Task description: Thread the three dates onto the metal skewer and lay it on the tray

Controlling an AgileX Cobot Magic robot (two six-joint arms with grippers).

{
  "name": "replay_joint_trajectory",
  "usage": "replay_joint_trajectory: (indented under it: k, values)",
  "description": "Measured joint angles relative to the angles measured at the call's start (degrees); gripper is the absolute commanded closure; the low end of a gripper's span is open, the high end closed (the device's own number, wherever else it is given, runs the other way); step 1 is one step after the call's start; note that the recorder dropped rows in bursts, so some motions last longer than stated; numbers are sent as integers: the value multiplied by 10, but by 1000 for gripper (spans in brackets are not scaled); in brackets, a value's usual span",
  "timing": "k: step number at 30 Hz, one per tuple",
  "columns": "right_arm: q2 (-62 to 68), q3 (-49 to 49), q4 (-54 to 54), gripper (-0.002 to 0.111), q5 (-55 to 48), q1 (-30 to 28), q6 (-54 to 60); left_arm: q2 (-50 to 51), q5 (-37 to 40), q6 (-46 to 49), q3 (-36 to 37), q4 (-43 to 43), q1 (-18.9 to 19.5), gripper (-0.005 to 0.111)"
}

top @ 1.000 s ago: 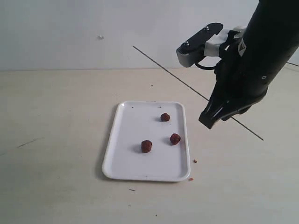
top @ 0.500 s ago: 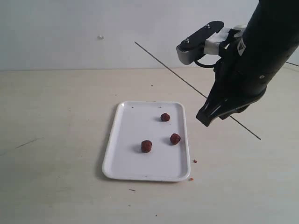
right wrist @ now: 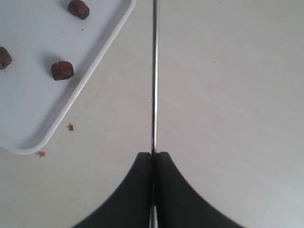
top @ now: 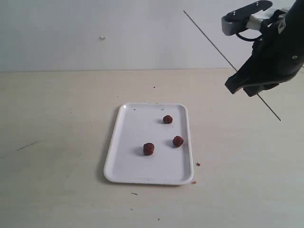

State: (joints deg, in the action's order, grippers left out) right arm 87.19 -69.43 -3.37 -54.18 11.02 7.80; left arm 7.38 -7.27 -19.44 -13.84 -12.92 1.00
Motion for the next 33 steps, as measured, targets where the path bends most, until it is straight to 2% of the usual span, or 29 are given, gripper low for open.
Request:
replay_joint_trajectory:
  k: [5,12,13,14,15,18,19,23,27,33]
  values:
    - [0,-32,18,108,-29,-4,6,172,73,36,-174,70,0,107]
    - [1,-38,20,108,-44,-4,6,462,313,153,-399,87,0,107]
    - [3,-38,13,108,-44,-4,6,543,385,194,-452,87,0,106]
    - [4,-38,9,108,-44,-4,6,572,415,222,-470,85,0,103]
    - [7,-38,2,108,-44,-4,6,635,479,284,-506,71,-4,101]
    - [14,-38,-6,108,-45,-5,7,711,535,369,-534,43,-25,89]
    - [17,-38,-8,108,-45,-5,7,728,541,397,-539,35,-36,81]
    - [42,-38,-10,108,-75,-6,34,838,550,631,-546,13,-154,77]
    - [72,-38,-10,108,-109,-6,65,895,550,717,-546,69,-235,77]
    - [82,-38,-10,108,-111,-6,96,915,550,726,-550,118,-248,77]
